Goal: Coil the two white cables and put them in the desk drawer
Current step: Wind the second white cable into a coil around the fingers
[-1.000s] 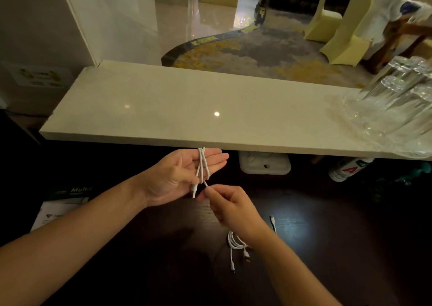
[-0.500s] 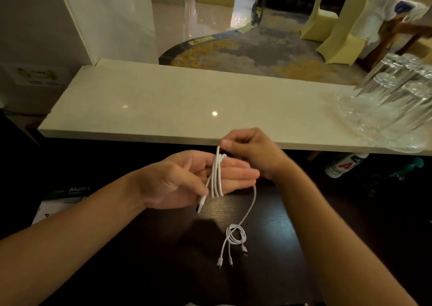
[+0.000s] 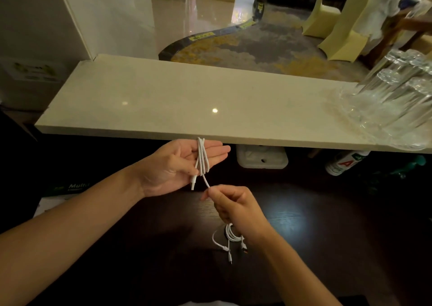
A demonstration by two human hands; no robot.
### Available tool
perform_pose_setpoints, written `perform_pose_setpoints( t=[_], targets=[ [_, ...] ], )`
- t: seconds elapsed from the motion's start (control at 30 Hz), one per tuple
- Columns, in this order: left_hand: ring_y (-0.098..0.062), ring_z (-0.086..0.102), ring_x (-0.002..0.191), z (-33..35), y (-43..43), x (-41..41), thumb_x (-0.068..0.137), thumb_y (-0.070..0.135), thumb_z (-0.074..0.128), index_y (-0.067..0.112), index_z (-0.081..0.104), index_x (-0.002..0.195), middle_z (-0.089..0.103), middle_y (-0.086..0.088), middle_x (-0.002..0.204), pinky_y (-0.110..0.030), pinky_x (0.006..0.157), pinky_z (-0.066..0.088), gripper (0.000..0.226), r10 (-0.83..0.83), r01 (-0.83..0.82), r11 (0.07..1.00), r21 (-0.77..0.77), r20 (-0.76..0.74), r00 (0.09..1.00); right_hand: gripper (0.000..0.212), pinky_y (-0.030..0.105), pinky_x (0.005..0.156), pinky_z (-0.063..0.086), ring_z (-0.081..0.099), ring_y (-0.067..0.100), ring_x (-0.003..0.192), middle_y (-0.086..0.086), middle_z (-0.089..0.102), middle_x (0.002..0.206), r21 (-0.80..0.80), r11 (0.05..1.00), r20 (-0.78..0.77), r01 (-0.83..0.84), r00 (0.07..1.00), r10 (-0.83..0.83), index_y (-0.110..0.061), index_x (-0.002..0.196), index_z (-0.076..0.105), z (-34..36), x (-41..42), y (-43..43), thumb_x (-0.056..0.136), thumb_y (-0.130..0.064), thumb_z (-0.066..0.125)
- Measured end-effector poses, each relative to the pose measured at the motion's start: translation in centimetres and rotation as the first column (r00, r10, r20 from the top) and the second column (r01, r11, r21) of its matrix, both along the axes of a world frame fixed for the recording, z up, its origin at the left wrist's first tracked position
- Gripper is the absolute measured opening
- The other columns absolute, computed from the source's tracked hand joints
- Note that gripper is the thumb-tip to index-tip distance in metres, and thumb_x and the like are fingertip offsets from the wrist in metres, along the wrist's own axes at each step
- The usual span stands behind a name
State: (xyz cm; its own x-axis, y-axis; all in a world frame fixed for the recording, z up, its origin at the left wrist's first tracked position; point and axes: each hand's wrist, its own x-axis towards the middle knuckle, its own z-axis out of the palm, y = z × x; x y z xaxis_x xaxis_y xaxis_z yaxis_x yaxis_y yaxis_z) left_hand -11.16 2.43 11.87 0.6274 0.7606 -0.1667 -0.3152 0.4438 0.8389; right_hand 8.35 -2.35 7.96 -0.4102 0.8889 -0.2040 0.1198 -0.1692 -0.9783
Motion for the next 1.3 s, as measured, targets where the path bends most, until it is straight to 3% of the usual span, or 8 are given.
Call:
perform_pose_setpoints(
  t=[0.13,0.23,0.43,0.57,0.67,0.83,1.13,1.3],
  targets=[
    [-0.017,0.043,0.138,-0.7,0.1,0.3,0.076,-0.021,0.043,0.001,0.028,0.148,0.045,-0.011,0.15,-0.032,0.116,0.031,0.077,-0.007,0.03,0.995,0.095,-0.226,0.974,0.024,0.028,0.05,0.035,0.039,0.011,0.05,-0.003,0.049,0.056,0.372,0.852,0.436,-0.367,0.88,0.189,-0.013,0.073,0.062,4.2,-0.2,-0.1,0.096,-0.02,0.057],
    [-0.023,0.055,0.12,-0.5,-0.4,0.8,0.081,-0.027,0.041,0.002,0.046,0.138,0.062,-0.016,0.126,-0.032,0.101,0.042,0.064,-0.109,0.138,0.986,0.09,-0.266,0.958,0.017,0.032,0.057,0.046,0.052,0.013,0.057,-0.002,0.059,0.063,0.492,0.756,0.56,-0.431,0.822,0.104,-0.011,0.081,0.071,7.6,0.5,2.4,0.092,-0.02,0.061],
    [-0.031,0.035,0.143,1.0,-1.9,1.8,0.074,-0.028,0.034,-0.007,0.028,0.145,0.04,-0.024,0.151,-0.045,0.122,0.017,0.075,-0.304,0.307,0.951,0.038,-0.067,0.95,0.01,0.029,0.061,0.044,0.053,0.018,0.06,0.021,0.066,0.067,0.416,0.885,0.3,-0.209,0.95,0.084,-0.012,0.077,0.074,9.8,2.4,9.1,0.078,-0.021,0.079],
    [-0.039,0.026,0.146,2.2,-2.4,2.2,0.07,-0.028,0.023,-0.013,0.024,0.145,0.029,-0.033,0.153,-0.048,0.122,0.008,0.077,-0.296,0.295,0.955,0.03,0.153,0.943,0.012,0.018,0.054,0.046,0.055,0.005,0.054,-0.008,0.064,0.058,0.142,0.985,0.026,-0.094,0.996,0.091,-0.018,0.073,0.071,4.6,2.1,9.0,0.084,-0.014,0.07],
    [-0.039,0.024,0.146,2.5,-1.8,2.1,0.07,-0.024,0.024,-0.011,0.023,0.146,0.027,-0.031,0.154,-0.048,0.122,0.009,0.077,-0.236,0.234,0.972,0.033,0.219,0.947,0.041,0.015,0.044,0.037,0.047,0.003,0.045,-0.009,0.053,0.051,-0.076,0.997,0.021,-0.008,1.0,0.01,-0.02,0.059,0.057,-1.1,-0.3,4.8,0.091,0.006,0.054],
    [-0.033,0.031,0.145,1.5,-1.2,0.9,0.072,-0.025,0.027,-0.009,0.027,0.146,0.035,-0.026,0.153,-0.041,0.12,0.018,0.076,-0.097,0.106,0.994,-0.032,0.205,0.974,0.028,0.021,0.043,0.016,0.023,0.008,0.047,-0.004,0.03,0.052,-0.344,0.939,-0.266,-0.015,0.96,-0.082,-0.014,0.071,0.062,-4.5,-1.9,0.0,0.091,-0.034,0.058],
    [-0.02,0.045,0.138,1.0,-0.3,-0.1,0.072,-0.025,0.037,0.001,0.035,0.144,0.049,-0.012,0.147,-0.03,0.115,0.031,0.076,-0.042,0.048,0.997,0.062,-0.097,0.994,0.025,0.021,0.048,0.026,0.032,0.006,0.045,-0.012,0.042,0.048,0.061,0.995,0.079,-0.083,0.994,0.078,-0.01,0.077,0.073,1.5,0.2,-0.6,0.094,-0.024,0.062],
    [-0.021,0.054,0.129,0.8,-1.0,0.9,0.08,-0.022,0.044,0.001,0.049,0.133,0.064,-0.002,0.127,-0.029,0.099,0.045,0.058,-0.155,0.225,0.959,0.174,-0.342,0.927,0.01,0.034,0.068,0.052,0.065,0.019,0.071,0.001,0.073,0.079,0.405,0.855,0.347,-0.324,0.92,0.185,-0.012,0.09,0.076,9.8,1.4,1.8,0.089,-0.018,0.067]
  ],
)
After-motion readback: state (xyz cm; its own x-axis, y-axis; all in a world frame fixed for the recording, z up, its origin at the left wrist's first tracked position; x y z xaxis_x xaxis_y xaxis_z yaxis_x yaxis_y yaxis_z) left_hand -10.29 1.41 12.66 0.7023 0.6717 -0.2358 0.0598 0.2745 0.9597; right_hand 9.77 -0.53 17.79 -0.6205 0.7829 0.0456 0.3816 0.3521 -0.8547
